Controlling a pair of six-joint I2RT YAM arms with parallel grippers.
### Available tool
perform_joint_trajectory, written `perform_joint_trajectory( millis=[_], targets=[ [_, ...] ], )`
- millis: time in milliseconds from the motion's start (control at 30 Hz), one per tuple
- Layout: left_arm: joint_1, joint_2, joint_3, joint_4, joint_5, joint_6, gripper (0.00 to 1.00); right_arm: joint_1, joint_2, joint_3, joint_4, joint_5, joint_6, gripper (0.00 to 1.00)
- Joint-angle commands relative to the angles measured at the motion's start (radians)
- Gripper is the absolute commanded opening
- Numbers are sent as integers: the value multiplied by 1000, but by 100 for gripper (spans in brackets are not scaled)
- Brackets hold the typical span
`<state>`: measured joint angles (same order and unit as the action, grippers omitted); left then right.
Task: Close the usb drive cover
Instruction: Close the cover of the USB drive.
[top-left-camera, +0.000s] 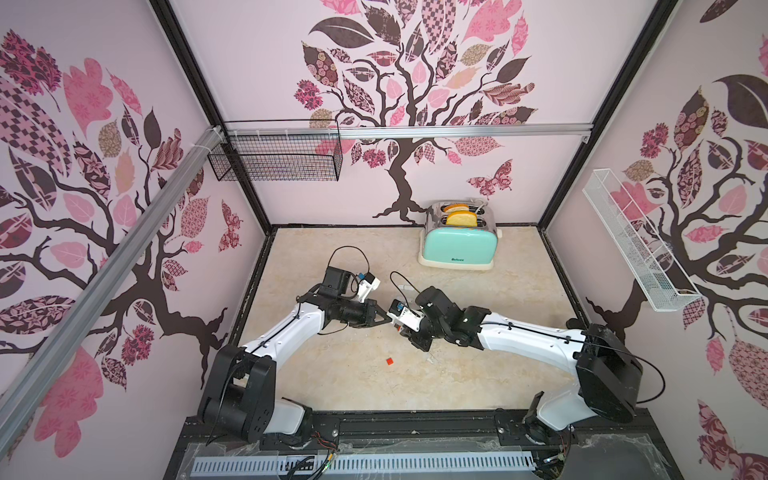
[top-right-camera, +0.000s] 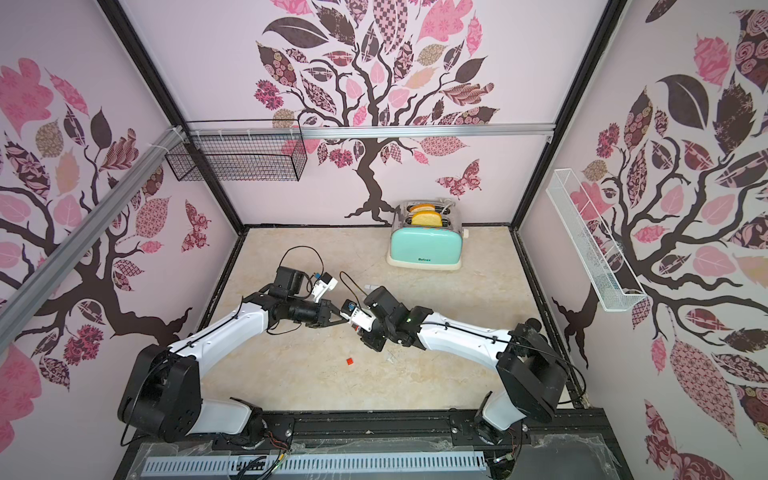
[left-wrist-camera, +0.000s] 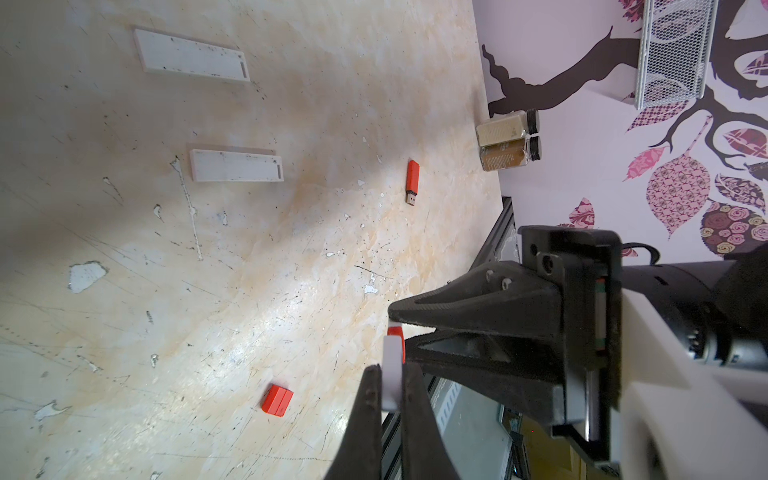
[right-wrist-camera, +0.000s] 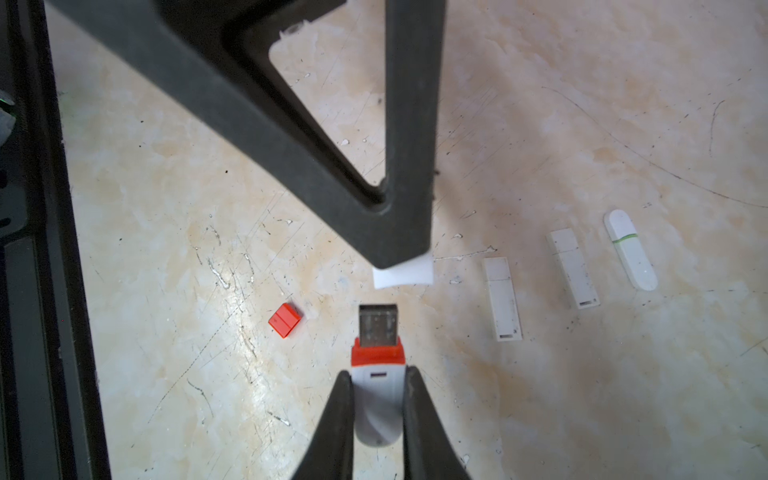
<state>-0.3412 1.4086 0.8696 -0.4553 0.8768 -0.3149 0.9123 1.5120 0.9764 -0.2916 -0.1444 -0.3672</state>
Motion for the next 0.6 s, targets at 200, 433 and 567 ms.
perform_joint_trajectory(
  millis=[200,433,567],
  targets=[
    [-19,32,48,-53,7,43,0,7,-14,42,8,6,-6,7],
    [-28,27,46,-71,3,65,0,7,-23,39,13,25,-12,7],
    [-33,26,40,-68,4,76,0,7,-32,28,30,25,-18,7]
  ],
)
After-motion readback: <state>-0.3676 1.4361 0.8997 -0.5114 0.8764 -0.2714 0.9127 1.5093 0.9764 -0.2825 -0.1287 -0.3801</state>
